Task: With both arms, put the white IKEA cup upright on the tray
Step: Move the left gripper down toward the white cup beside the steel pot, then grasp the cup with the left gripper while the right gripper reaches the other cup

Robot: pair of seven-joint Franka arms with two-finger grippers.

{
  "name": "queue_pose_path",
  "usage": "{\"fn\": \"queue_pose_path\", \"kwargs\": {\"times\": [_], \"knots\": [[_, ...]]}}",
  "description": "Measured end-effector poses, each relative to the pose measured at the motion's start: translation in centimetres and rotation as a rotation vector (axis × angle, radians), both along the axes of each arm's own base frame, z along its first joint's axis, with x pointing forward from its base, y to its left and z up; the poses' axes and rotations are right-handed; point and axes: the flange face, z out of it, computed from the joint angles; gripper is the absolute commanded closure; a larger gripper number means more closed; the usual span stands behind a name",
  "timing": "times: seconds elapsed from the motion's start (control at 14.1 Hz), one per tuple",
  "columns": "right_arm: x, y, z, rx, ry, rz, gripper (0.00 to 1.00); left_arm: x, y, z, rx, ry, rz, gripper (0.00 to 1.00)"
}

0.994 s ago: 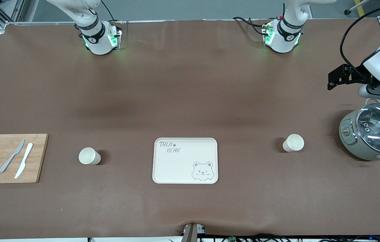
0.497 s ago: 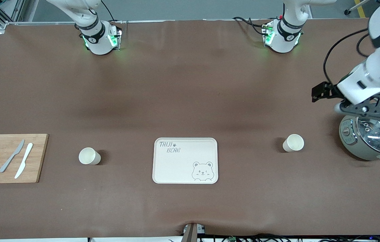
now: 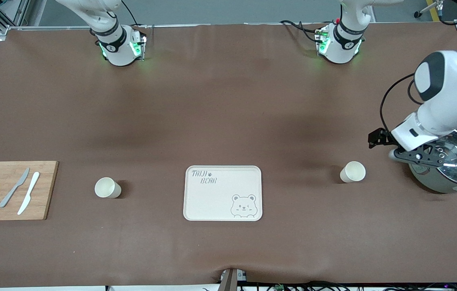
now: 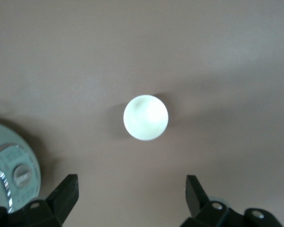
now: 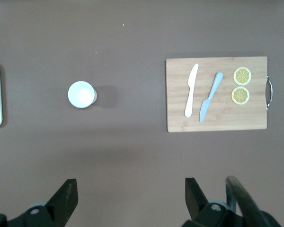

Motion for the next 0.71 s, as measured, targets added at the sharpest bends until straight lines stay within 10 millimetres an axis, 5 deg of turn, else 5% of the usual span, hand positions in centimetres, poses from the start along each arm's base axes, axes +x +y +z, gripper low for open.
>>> {"fn": "queue_pose_path", "kwargs": {"times": [0.43, 0.71], "knots": [[4.6, -0.5, -7.6, 0.011, 0.035, 0.006, 0.00, 2.5, 2.3, -8.4, -0.001, -0.046, -0.018, 0.00], [7.2, 2.0, -11.6, 0.016, 0.036, 0.037, 0.00, 3.3, 2.3, -12.7, -0.002, -0.065, -0.016, 0.00]]}}
